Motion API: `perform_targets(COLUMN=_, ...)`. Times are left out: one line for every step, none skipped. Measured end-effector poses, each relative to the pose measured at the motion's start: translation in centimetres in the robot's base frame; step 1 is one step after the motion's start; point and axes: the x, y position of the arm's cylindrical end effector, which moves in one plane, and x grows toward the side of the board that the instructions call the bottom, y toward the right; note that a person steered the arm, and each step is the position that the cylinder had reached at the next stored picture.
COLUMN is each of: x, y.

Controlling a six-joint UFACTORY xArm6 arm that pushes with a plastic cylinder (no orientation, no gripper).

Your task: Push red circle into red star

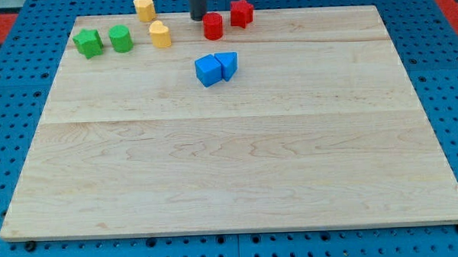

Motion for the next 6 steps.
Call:
perform_targets(x=3.5, y=0.6)
perform_targets(x=4.5, y=4.6)
perform_targets(x=2.5, y=7.3)
perform_targets(x=5.0, y=4.8)
perform_targets(x=6.0, y=-3.2)
perform_targets(x=6.1, y=-7.5)
